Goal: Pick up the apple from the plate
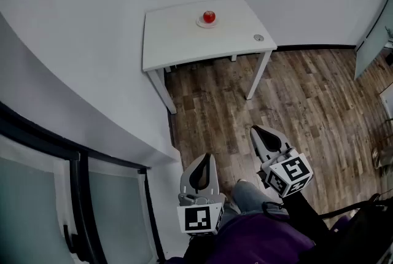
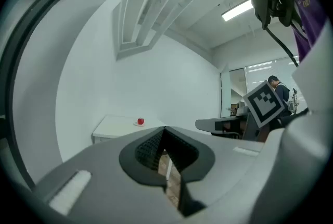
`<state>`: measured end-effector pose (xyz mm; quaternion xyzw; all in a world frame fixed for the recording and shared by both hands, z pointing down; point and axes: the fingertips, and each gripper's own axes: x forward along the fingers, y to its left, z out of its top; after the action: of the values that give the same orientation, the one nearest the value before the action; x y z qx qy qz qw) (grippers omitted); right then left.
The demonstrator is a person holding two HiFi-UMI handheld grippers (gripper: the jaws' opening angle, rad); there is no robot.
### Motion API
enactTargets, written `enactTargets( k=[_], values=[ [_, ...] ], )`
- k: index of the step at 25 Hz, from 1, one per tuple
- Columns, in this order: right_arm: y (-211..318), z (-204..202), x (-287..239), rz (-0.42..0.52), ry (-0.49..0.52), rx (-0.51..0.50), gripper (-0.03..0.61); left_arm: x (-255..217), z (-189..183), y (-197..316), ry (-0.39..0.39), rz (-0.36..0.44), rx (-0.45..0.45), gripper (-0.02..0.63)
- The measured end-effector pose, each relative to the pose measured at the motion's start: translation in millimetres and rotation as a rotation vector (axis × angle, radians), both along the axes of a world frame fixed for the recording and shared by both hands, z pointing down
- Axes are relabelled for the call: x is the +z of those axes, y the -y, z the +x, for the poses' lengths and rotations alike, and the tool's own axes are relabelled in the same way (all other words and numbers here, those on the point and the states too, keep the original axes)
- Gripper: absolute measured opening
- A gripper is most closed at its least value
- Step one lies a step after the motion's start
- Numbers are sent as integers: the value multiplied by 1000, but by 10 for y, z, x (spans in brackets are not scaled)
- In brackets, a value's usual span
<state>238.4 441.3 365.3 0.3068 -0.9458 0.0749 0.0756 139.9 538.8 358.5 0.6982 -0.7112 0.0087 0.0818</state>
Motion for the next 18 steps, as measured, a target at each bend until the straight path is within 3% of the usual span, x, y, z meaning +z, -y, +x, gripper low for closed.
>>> enactTargets(
  k=[8, 18],
  values=[
    [259, -209, 27, -5, 11, -21, 11, -5, -90, 249, -12, 33, 14, 6],
    [1172, -365, 31, 0, 35, -27, 11, -61, -359, 1182, 11, 62, -24, 6]
  ],
)
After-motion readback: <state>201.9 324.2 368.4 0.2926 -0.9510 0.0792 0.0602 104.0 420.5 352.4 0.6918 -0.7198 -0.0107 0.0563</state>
